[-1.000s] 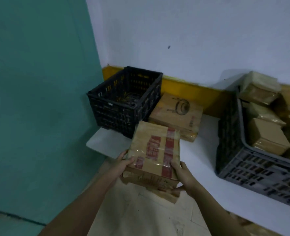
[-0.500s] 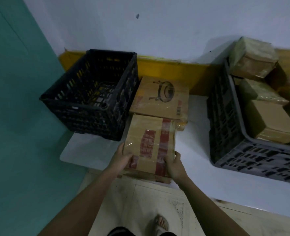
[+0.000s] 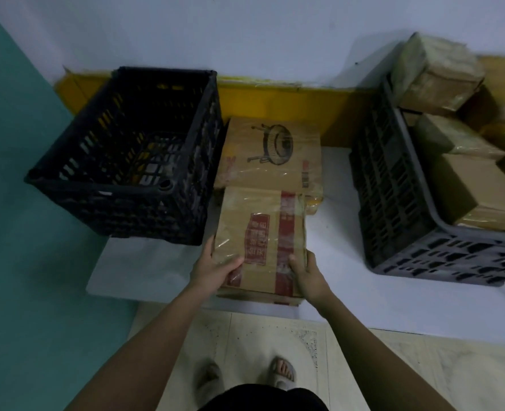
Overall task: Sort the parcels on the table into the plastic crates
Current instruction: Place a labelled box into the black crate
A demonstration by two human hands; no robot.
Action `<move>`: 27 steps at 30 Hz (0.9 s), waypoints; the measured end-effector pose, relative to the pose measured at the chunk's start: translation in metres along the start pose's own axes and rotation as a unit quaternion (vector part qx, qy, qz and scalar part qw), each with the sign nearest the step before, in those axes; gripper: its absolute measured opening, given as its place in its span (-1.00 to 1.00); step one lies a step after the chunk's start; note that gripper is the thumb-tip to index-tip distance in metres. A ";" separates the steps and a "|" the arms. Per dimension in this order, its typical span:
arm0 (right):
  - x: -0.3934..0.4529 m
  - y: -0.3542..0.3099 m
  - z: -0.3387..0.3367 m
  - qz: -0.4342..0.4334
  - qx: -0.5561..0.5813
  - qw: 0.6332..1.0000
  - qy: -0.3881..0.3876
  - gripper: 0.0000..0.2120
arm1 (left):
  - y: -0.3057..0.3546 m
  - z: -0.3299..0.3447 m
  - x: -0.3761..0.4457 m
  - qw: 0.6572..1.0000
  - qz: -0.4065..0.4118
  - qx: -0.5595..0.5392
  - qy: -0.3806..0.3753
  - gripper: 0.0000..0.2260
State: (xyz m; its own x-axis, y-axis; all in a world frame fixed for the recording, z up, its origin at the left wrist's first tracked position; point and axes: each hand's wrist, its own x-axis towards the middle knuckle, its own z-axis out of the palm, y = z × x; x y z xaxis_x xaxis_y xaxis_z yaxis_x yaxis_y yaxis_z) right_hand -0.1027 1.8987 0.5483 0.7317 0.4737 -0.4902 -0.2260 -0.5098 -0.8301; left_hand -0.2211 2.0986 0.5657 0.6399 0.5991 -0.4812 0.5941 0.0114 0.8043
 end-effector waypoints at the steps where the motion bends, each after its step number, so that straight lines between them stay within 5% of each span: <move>1: -0.004 -0.001 -0.001 0.010 0.012 1.000 -0.001 -0.33 | -0.001 -0.001 -0.003 1.000 0.004 -0.011 -0.001 -0.26; 7: -0.027 -0.007 -0.014 0.113 0.018 0.993 -0.029 -0.29 | 0.000 -0.043 -0.004 0.996 0.010 -0.078 -0.036 -0.25; 12: -0.034 -0.033 -0.004 0.062 0.325 0.937 -0.111 -0.36 | 0.017 -0.056 -0.010 0.982 0.027 -0.163 -0.088 -0.29; 16: -0.041 -0.057 -0.007 0.047 0.363 0.928 -0.068 -0.45 | 0.028 -0.062 -0.017 0.977 0.018 -0.179 -0.112 -0.40; 20: -0.045 -0.062 -0.026 0.031 0.352 0.934 -0.059 -0.46 | 0.055 -0.065 -0.026 0.985 0.043 -0.069 -0.152 -0.31; 23: -0.049 -0.078 -0.041 0.017 0.329 0.942 -0.065 -0.43 | 0.101 -0.080 -0.032 0.981 0.060 0.066 -0.174 -0.46; 27: -0.049 -0.106 -0.060 0.003 0.282 0.958 -0.059 -0.37 | 0.170 -0.105 -0.040 0.958 0.159 0.225 -0.078 -0.44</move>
State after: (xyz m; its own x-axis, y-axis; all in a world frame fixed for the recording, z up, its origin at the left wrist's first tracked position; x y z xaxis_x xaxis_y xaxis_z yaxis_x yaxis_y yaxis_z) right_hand -0.0762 1.8864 0.6769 0.6585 0.5670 -0.4949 -0.5665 -0.0596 -0.8219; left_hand -0.1966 2.1606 0.7586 0.8673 0.3882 -0.3117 0.4853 -0.5194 0.7033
